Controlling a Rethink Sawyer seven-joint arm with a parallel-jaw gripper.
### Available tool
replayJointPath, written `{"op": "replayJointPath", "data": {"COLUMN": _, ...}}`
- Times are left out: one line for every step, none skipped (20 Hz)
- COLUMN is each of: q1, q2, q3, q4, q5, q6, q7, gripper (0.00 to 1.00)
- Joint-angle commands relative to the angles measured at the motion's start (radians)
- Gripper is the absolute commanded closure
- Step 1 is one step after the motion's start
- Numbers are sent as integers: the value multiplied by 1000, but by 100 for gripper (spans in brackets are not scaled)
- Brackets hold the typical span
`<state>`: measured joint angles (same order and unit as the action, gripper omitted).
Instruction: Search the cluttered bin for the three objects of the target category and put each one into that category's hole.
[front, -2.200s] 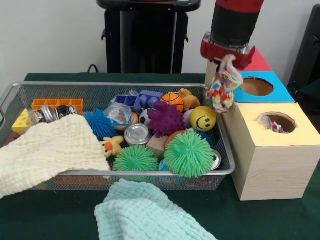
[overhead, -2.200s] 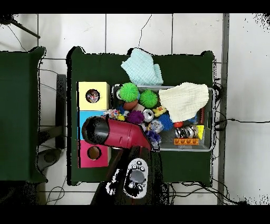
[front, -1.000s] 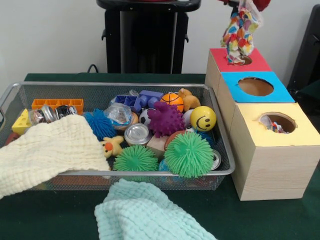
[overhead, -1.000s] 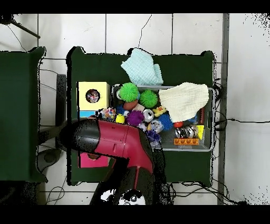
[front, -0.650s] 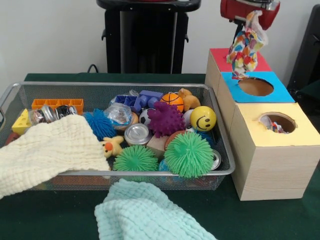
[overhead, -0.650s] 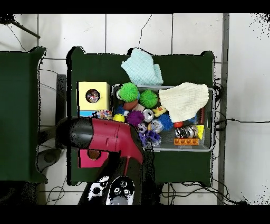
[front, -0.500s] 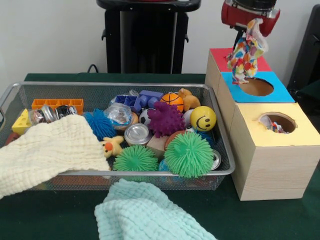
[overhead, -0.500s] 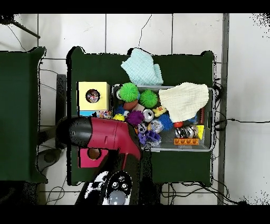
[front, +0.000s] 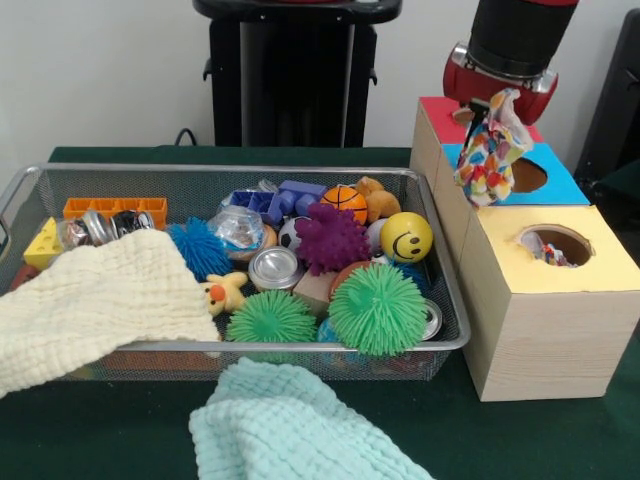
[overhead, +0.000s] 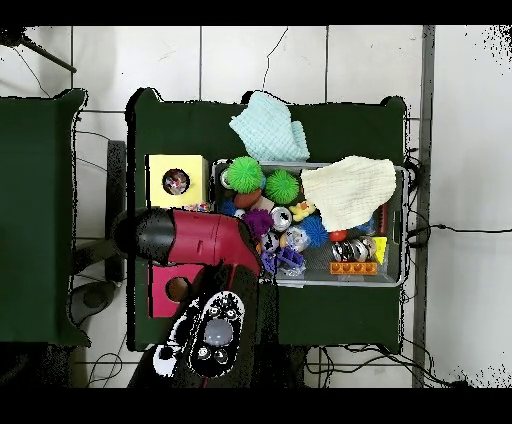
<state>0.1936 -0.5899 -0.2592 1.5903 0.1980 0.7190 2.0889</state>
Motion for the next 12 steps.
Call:
{"op": "replayJointPath", "data": {"q1": 15, "q2": 90, "q3": 55, "q4": -136, "q5": 0, "q6": 32, "q7": 169, "gripper": 100}}
{"op": "replayJointPath", "data": {"q1": 24, "q2": 95, "q3": 48, "q4": -149, "q5": 0, "q6": 40, "q7": 180, "gripper": 100}}
{"op": "replayJointPath", "data": {"q1": 31, "q2": 101, "q3": 45, "q4": -164, "q5": 0, "q6": 48, "q7": 183, "gripper": 100}}
{"op": "replayJointPath", "data": {"q1": 37, "q2": 109, "q3": 40, "q4": -179, "q5": 0, "q6": 57, "q7": 190, "gripper": 100}}
{"op": "replayJointPath", "data": {"q1": 44, "q2": 115, "q3": 37, "q4": -191, "q5": 0, "q6": 60, "q7": 194, "gripper": 100}}
{"op": "replayJointPath", "data": {"q1": 51, "q2": 122, "q3": 31, "q4": -205, "q5": -1, "q6": 65, "q7": 201, "gripper": 100}}
{"op": "replayJointPath", "data": {"q1": 55, "q2": 129, "q3": 30, "q4": -213, "q5": 3, "q6": 63, "q7": 205, "gripper": 100}}
{"op": "replayJointPath", "data": {"q1": 61, "q2": 137, "q3": 27, "q4": -227, "q5": 6, "q6": 69, "q7": 212, "gripper": 100}}
{"op": "replayJointPath", "data": {"q1": 68, "q2": 145, "q3": 24, "q4": -242, "q5": 9, "q6": 75, "q7": 218, "gripper": 100}}
{"op": "replayJointPath", "data": {"q1": 71, "q2": 149, "q3": 21, "q4": -253, "q5": 10, "q6": 80, "q7": 218, "gripper": 100}}
{"op": "replayJointPath", "data": {"q1": 68, "q2": 145, "q3": 23, "q4": -240, "q5": 13, "q6": 69, "q7": 214, "gripper": 100}}
{"op": "replayJointPath", "data": {"q1": 68, "q2": 148, "q3": 23, "q4": -245, "q5": 15, "q6": 68, "q7": 212, "gripper": 100}}
